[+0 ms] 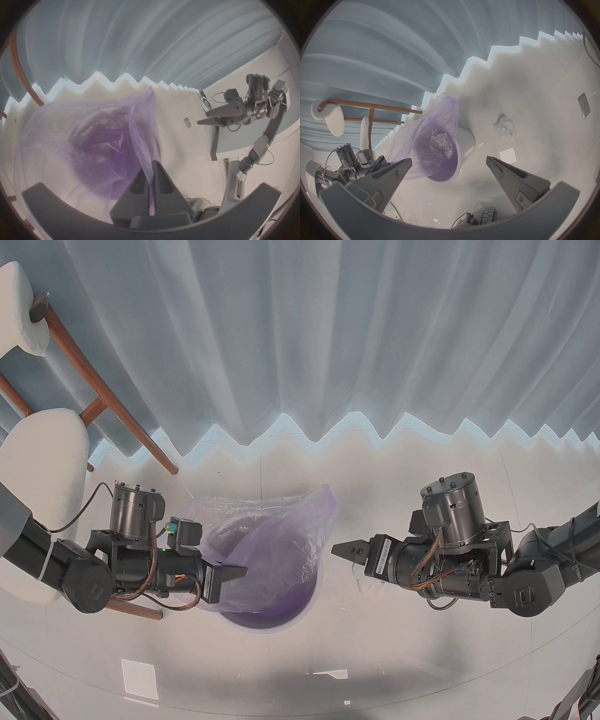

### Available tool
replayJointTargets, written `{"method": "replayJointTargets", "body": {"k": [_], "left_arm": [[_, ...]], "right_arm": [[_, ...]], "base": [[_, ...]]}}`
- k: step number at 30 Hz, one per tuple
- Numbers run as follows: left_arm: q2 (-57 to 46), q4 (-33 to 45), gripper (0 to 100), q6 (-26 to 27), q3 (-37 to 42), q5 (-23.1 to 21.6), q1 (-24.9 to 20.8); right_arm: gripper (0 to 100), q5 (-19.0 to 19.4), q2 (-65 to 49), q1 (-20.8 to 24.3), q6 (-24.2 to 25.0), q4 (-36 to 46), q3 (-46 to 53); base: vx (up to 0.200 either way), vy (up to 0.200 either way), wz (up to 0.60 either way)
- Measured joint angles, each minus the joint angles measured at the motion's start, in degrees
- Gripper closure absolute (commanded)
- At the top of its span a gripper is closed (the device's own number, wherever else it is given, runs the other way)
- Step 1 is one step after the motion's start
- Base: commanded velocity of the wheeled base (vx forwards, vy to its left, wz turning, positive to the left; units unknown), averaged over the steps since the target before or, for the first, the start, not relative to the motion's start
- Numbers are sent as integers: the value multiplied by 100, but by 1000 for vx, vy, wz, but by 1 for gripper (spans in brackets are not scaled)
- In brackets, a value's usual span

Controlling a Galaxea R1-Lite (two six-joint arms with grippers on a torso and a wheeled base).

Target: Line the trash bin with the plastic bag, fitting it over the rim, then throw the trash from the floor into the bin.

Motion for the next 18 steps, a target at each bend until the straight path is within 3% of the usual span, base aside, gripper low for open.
{"method": "replayJointTargets", "body": {"k": [10,18], "left_arm": [[-254,-22,100,35,450,13,-551],[-301,-16,100,497,629,-2,-779]], "right_arm": [[0,-2,-190,4,-49,30,240],[0,-4,-367,20,-40,88,425]], "base": [[0,0,0],[0,0,0]]}}
